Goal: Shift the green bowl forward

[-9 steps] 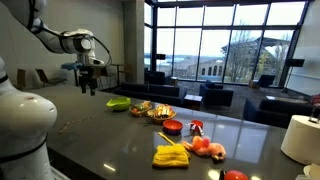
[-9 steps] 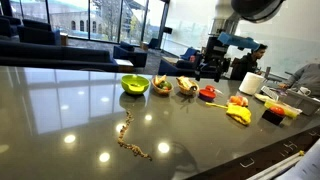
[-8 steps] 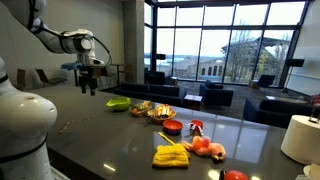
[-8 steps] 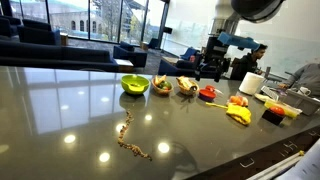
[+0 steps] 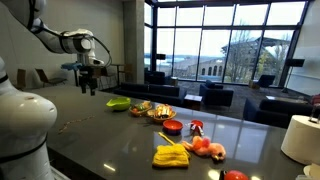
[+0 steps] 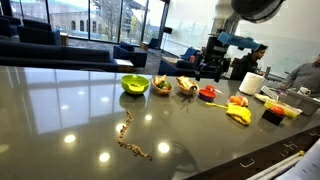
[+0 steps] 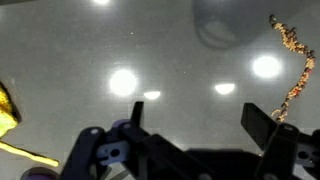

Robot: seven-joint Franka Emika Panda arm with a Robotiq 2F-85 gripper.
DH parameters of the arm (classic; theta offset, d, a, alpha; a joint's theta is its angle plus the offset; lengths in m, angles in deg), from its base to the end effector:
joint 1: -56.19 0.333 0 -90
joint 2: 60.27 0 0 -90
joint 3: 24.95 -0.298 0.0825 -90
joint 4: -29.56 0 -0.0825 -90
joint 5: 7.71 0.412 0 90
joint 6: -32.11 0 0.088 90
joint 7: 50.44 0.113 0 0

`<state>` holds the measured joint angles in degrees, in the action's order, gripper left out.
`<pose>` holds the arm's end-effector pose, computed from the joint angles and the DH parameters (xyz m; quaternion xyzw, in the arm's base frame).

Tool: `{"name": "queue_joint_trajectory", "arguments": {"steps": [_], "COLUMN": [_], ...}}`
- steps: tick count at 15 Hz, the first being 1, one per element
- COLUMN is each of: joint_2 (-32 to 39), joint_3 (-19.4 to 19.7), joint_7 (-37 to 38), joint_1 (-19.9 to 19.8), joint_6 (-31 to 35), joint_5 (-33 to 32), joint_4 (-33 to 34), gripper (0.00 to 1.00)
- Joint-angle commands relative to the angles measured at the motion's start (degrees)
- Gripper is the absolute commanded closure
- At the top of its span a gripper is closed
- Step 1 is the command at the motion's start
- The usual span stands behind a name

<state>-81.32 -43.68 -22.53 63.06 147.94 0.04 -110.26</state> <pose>0.4074 0.2016 0.3884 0.9974 -0.0638 -0.0302 0.0125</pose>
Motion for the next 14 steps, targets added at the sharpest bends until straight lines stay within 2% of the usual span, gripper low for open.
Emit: {"name": "queue_joint_trajectory", "arguments": {"steps": [1,7,14], "joint_2": [0.11,2.80,13.90], "joint_3": [0.89,2.22,6.61], "joint_7": [0.28,-1.22,-5.46], "joint_1": [0.93,-0.25,-1.78], "joint_6": [-0.05,2.85,7.44], "joint_5": [-0.37,-1.83,-4.21], "joint_4": [0.05,1.85,9.62], "gripper": [0.00,0.00,0.00]}}
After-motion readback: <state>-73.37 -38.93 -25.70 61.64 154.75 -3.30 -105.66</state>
